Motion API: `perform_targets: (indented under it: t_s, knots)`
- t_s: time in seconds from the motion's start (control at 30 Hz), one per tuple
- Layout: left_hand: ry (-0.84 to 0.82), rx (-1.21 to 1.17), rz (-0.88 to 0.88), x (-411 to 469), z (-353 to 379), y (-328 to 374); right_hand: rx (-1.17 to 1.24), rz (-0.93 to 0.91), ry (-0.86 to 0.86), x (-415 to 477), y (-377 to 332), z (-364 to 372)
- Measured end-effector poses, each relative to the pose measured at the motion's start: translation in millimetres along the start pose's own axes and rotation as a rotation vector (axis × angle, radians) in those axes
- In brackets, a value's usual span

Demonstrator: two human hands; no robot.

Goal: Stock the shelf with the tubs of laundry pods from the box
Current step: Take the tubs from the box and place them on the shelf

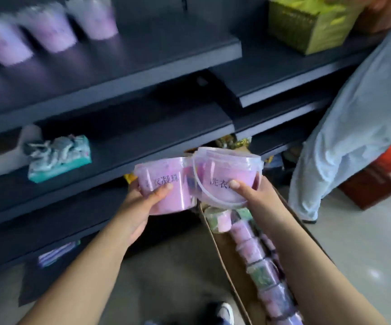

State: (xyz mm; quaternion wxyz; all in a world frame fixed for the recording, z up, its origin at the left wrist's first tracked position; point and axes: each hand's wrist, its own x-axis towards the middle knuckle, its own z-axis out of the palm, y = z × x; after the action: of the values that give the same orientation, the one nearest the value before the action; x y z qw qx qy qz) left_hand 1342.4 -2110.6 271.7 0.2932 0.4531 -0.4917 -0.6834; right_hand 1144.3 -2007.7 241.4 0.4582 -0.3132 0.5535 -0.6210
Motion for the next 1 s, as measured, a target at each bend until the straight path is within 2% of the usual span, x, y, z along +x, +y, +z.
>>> perform_targets:
  t_s: [0.2,0.4,0.57,0.7,1.0]
  knots:
    - [0.278,-0.223,0.140,-81,-123,42,-0.042,-0.052,-0.396,10,-37,138]
    - [0.531,-0.273,0.278,-183,-253,54,-0.031,-0.064,-0.660,-20,-34,302]
    - [0.670,-0.187,0.396,-270,-352,49,-0.003,-0.080,-0.804,-70,-17,426]
    - [0.737,-0.158,0.438,-310,-413,42,-0.017,-0.062,-0.880,-98,-3,493]
    - [0.721,-0.171,0.489,-302,-504,56,-0.086,-0.045,-0.912,-86,-3,589]
